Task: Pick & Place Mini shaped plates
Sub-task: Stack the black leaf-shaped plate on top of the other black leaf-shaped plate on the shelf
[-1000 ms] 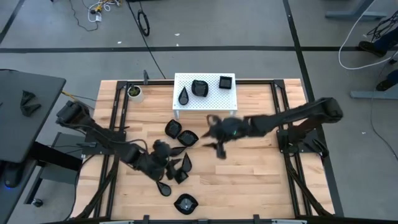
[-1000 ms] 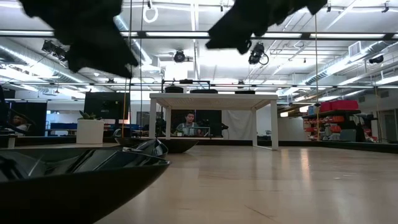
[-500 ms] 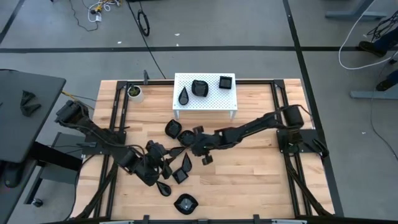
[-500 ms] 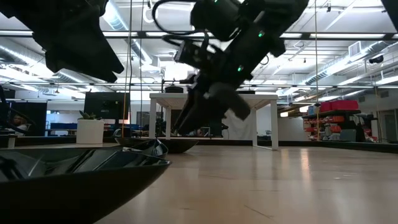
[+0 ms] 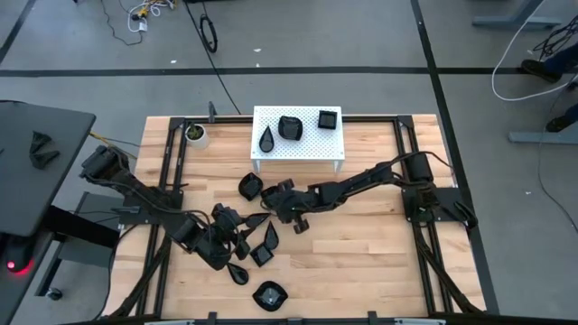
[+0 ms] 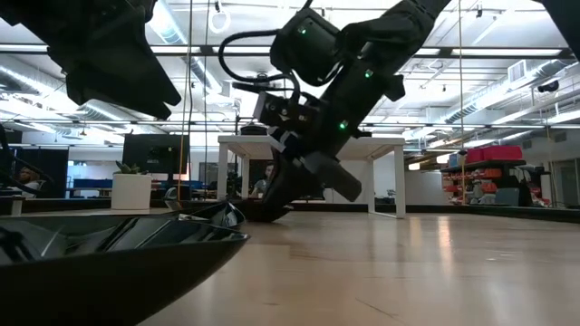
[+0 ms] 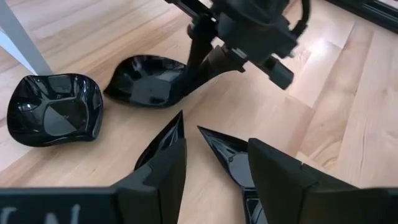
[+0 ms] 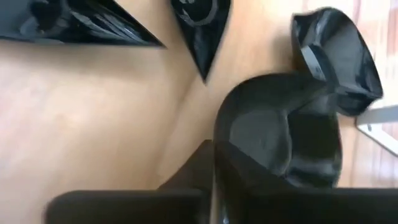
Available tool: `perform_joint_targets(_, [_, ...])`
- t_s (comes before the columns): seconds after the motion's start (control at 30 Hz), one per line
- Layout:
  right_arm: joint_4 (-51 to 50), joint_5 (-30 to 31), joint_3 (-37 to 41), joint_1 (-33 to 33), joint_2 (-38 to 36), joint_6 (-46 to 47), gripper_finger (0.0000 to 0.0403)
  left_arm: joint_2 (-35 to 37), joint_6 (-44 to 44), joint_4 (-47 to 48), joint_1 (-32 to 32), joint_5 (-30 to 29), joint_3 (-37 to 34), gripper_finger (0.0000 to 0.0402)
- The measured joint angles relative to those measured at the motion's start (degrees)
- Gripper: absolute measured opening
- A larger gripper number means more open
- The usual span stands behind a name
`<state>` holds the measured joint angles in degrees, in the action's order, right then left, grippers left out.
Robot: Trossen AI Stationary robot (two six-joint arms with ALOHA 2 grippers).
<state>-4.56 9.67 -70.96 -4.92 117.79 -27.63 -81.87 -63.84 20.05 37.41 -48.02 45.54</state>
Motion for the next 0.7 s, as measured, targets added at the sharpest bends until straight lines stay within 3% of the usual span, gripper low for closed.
perform_joint_targets(0.27, [-5.3,-0.2,0.0,-3.1,-4.0,4.5,0.0004,0.0,0.0,-0.1,0.0,0.0,0.0,0.0178])
perform_joint_targets(0.43, [-12.0,-0.1,0.0,-6.5,-14.4,10.9,0.0004,0.0,0.0,-0.4,0.0,0.0,0.0,0.0178])
perform_joint_targets(0.53, [-12.0,3.5,0.0,-7.2,-22.1,14.7,0.0002,0.0,0.0,-0.7,0.0,-0.3,0.0,0.0178])
perform_joint_targets(0.7, [-10.3,9.2,-0.5,-1.2,-31.5,20.1,0.0002,0.0,0.0,-1.5,0.0,-2.0,0.0,0.0178])
